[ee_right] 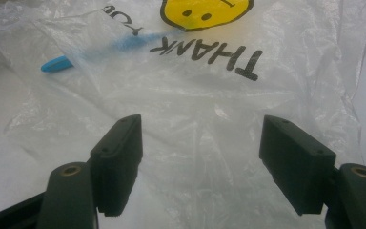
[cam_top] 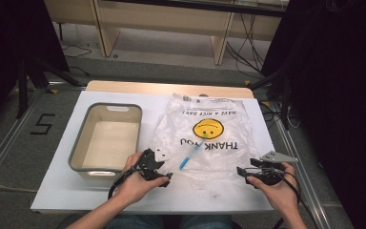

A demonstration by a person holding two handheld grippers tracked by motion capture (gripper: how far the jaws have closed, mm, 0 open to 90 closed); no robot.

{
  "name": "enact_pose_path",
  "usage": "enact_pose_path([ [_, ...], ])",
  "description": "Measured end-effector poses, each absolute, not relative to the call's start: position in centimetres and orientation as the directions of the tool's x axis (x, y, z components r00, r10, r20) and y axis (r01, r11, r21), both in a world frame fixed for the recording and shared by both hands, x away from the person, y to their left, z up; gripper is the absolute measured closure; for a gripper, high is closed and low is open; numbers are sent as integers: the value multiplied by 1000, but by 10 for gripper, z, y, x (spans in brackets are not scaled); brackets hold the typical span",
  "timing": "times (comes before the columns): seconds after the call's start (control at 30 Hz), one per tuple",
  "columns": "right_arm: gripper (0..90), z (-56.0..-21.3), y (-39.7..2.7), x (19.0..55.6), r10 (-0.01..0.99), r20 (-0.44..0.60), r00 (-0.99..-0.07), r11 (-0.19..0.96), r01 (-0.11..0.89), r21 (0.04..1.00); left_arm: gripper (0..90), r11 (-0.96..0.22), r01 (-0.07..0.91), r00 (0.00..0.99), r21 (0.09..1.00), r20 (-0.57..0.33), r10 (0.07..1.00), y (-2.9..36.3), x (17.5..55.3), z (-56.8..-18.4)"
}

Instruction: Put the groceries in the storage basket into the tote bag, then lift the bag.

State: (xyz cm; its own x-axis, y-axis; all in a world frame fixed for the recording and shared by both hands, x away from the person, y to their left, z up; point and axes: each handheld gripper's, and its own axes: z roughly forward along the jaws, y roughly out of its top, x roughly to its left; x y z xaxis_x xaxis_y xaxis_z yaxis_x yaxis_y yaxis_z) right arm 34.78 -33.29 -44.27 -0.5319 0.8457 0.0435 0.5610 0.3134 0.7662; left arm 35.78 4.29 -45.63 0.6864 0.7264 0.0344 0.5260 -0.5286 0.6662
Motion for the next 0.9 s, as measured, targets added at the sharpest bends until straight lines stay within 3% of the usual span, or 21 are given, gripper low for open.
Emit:
enact_pose_path([
  [0.6, 322, -442, -335, 346, 849, 49, -527, 310, 570, 760, 285, -541, 533, 682, 651, 48, 730, 39, 358, -460],
  [0.9, 319, -447, -340, 341, 863, 52, -502, 317, 620, 717, 265, -550, 550, 668, 628, 64, 741, 34, 361, -469],
])
